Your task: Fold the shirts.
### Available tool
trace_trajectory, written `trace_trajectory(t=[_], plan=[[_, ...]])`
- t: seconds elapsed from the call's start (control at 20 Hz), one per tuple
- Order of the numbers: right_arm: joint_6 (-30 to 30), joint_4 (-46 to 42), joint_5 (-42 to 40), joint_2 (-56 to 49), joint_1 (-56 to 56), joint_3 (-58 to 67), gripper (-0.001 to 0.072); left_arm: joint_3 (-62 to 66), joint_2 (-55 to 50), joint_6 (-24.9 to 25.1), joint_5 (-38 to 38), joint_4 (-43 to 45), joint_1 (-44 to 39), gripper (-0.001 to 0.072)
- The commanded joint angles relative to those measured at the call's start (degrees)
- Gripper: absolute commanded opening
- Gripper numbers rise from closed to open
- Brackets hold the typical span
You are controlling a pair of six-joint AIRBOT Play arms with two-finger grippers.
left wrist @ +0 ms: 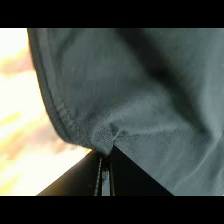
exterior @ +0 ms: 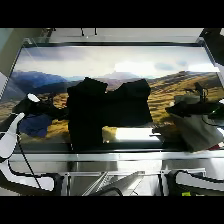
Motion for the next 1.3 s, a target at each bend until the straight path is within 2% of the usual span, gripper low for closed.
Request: trace_trajectory(t=[0.0,0.1,0.2,0.5,0.8,1.05,1.1,1.15,1.25], plan=[[0.44,-0.04,0.15,0.04,0.07,-0.81,0.0232,0.13,0.63,1.25,-0.24,-2.97,0.81,0.0019],[0.94,-0.04,0.15,0.04,0.09,-2.27,0.0234,0.13,3.65,1.18,-0.5,-2.91,3.26,0.0018],[1.81,-0.07,-0.02,0.04,0.87,-4.7,0.031,0.11,7.19,1.22,-0.87,-2.91,6.16,0.0018],[1.77,0.33,-5.62,-3.26,9.01,-10.1,0.0323,0.11,10.56,1.38,-6.03,-1.55,10.1,0.0019],[2.64,1.7,-14.23,-10.32,21.07,-10.08,0.0325,0.11,10.58,1.33,-6.32,-1.79,9.68,0.0019],[-0.22,8.92,-17.75,-12.46,21.86,-9.33,0.0319,0.13,10.58,1.33,-6.47,-2.08,9.73,0.0019],[-0.33,10.01,-17.31,-12.44,21.88,-9.11,0.0223,0.13,10.6,1.33,-6.58,-2.19,9.73,0.0018],[-2.21,11.91,-15.87,-12.37,21.86,-8.79,0.0033,0.17,10.84,1.38,-7.04,-2.51,9.75,0.0018],[-3.72,13.84,-11.85,-10.71,21.73,-6.78,0.002,0.28,13.05,2.4,-7.17,-5.84,9.75,0.0018]])
